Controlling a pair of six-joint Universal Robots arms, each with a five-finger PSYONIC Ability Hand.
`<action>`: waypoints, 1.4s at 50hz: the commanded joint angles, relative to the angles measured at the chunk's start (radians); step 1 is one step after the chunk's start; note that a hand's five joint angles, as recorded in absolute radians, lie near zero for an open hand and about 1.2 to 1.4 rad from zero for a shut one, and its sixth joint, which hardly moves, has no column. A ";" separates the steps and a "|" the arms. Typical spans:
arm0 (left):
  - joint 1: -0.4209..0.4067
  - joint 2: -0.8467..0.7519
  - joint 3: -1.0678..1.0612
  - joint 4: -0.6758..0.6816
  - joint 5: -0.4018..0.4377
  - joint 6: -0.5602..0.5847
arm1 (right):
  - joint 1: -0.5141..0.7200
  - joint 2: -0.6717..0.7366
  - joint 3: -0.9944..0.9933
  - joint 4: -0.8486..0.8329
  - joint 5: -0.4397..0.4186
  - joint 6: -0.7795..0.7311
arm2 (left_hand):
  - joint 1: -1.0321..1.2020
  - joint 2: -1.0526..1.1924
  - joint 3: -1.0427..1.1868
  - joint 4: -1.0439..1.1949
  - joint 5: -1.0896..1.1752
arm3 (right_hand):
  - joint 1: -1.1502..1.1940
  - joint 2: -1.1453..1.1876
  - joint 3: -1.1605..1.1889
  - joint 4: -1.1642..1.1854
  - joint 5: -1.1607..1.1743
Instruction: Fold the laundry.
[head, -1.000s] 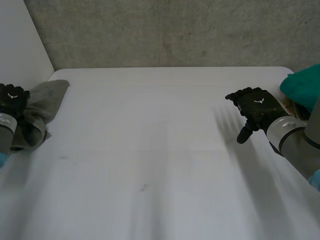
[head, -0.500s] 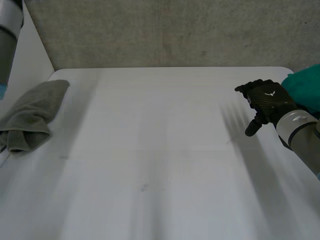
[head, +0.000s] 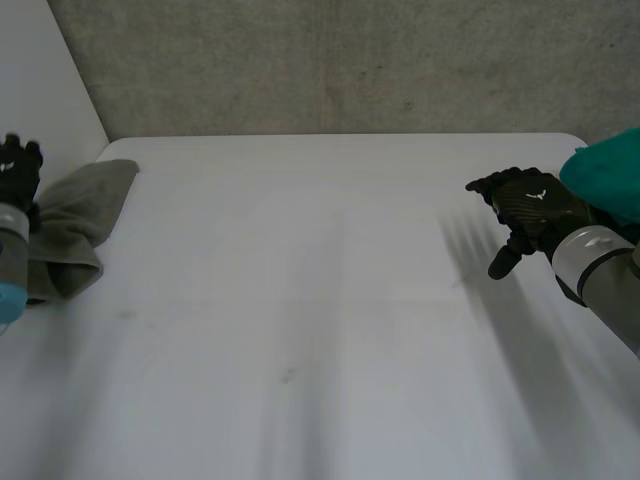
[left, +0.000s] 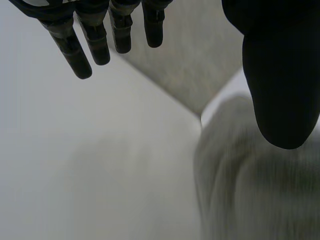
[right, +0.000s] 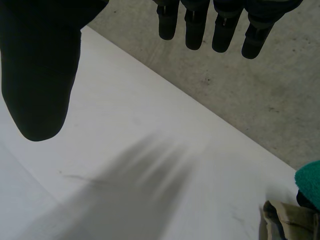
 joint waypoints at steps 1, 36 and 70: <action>0.075 -0.121 0.017 0.045 0.039 0.101 | 0.005 0.007 0.003 -0.002 0.004 0.000 | -0.010 -0.028 -0.034 -0.026 -0.046 | -0.037 -0.033 -0.030 -0.027 -0.045; -0.360 0.284 0.463 -0.156 0.032 -0.382 | -0.011 -0.015 0.013 -0.025 0.012 0.005 | 1.212 1.194 1.188 1.196 1.175 | -0.037 -0.033 -0.030 -0.027 -0.045; 0.061 -0.035 0.023 -0.173 0.052 0.142 | 0.005 0.043 0.012 -0.034 0.000 -0.002 | -0.010 -0.028 -0.034 -0.026 -0.046 | -0.037 -0.033 -0.030 -0.027 -0.045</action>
